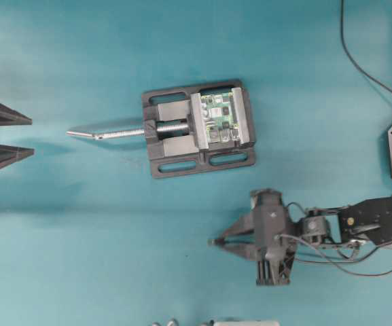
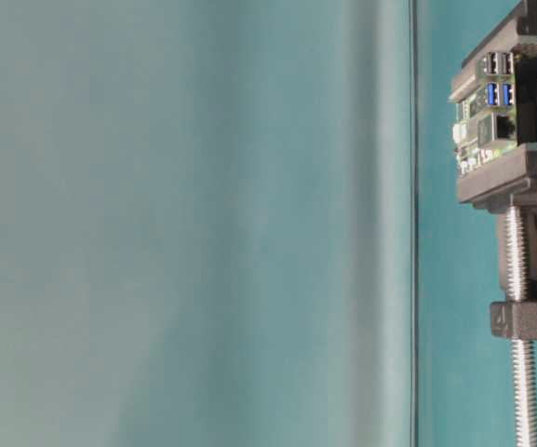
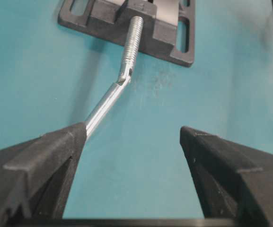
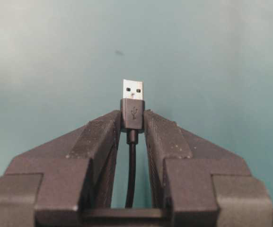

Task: Insert the USB into the fixed PCB.
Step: 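Lift the USB plug and rotate the right gripper toward the board, then align the USB plug with the right-side USB port on the board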

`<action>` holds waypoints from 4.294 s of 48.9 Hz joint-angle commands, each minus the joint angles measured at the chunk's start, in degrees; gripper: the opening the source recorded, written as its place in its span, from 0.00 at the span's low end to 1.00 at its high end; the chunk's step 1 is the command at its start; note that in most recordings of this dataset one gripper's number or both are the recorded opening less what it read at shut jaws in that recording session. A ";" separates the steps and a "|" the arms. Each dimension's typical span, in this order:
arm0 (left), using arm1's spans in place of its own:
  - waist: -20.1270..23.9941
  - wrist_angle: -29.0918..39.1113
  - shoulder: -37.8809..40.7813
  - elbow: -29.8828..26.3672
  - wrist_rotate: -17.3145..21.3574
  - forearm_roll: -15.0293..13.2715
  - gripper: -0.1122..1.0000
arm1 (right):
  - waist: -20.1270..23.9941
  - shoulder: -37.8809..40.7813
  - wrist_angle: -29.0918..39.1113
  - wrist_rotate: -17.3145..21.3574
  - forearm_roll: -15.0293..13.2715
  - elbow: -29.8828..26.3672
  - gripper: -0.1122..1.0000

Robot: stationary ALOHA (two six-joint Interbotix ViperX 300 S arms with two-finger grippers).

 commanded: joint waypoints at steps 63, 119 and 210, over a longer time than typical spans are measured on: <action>0.18 -0.44 0.79 -0.70 -0.79 0.18 0.96 | 7.91 9.05 -41.75 -41.04 79.63 -21.62 0.29; 0.18 -0.44 0.79 -0.79 -0.79 0.18 0.96 | 5.54 13.54 -46.76 -32.34 74.62 -25.75 0.29; 0.18 -0.44 0.79 -0.70 -0.79 0.18 0.96 | 1.14 15.47 -51.94 -38.23 76.38 -30.59 0.29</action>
